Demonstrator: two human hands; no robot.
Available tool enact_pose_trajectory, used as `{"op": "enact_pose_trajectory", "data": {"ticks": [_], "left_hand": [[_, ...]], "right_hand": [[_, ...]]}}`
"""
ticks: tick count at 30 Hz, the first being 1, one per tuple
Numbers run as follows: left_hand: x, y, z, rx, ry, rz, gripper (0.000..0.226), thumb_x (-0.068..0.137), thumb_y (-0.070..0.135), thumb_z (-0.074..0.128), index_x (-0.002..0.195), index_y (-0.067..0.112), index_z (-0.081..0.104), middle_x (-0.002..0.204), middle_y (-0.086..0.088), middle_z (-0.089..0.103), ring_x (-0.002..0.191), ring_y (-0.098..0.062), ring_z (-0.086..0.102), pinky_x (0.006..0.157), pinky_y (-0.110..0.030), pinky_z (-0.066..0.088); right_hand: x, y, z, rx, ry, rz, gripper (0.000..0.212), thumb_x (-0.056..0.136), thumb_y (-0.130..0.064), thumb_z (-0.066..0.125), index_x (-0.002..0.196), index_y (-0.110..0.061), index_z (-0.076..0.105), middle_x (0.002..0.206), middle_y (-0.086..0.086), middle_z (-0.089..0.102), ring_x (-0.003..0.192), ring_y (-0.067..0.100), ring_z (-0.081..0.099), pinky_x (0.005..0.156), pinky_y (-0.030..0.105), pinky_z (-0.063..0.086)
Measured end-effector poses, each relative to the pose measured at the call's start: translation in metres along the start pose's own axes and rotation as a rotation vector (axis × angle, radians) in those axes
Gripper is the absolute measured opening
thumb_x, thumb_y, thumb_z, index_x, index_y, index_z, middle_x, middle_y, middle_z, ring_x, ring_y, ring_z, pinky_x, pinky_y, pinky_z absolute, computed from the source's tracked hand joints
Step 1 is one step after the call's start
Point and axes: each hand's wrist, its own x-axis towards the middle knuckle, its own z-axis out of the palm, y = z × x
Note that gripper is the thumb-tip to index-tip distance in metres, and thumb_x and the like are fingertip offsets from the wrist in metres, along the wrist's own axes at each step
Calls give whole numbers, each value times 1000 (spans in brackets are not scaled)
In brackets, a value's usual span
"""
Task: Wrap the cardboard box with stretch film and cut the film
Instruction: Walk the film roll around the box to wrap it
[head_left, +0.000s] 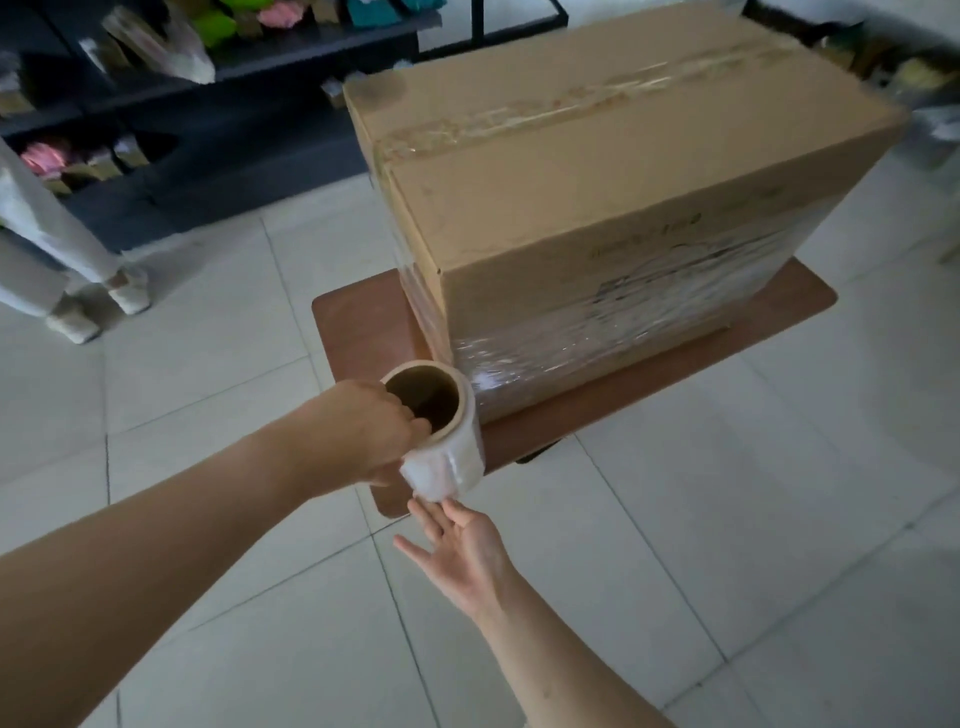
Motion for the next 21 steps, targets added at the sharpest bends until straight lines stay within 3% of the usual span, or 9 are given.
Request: {"op": "enact_pose_trajectory", "data": {"ticks": [4,6,10,15,19,21], "left_hand": [[0,-8,-3,30,-86,19,23,88,29,56,108,20,51,92,3,64,83,-18,60,77,-25,45],[0,-13,-2,42,-95,24,24,87,28,56,109,20,52,93,3,65,84,-19,60,80,-27,48],[1,-24,5,32,-87,36,17,86,24,53,102,18,51,88,2,63,81,-21,58,76,-30,49],[-1,-38,9,9,42,90,9,83,22,53,92,21,50,73,7,49,68,-16,46,63,-22,32],[-4,-40,9,-131,23,7,24,84,41,51,101,25,48,76,9,57,69,-14,56,64,-27,49],[-5,-44,11,-126,55,5,32,87,50,48,104,23,49,79,7,59,70,-15,57,64,-28,50]], "right_hand": [[-1,-11,2,47,24,-112,42,87,9,42,125,-5,54,131,17,56,120,27,55,107,53,38],[-6,-25,5,55,12,-123,32,84,4,45,112,-3,58,122,18,60,114,31,59,105,55,40],[-1,-29,10,79,26,-94,32,95,-21,52,123,-7,56,122,19,63,116,34,58,104,58,39],[13,-8,24,210,76,-143,33,96,-14,49,127,-3,51,125,23,58,118,37,54,107,58,35],[25,16,44,361,87,-232,36,95,-12,49,129,-1,49,126,23,58,118,37,55,108,56,36],[32,28,57,445,81,-280,37,96,-12,47,131,0,49,127,23,58,119,37,55,108,55,36]]}}
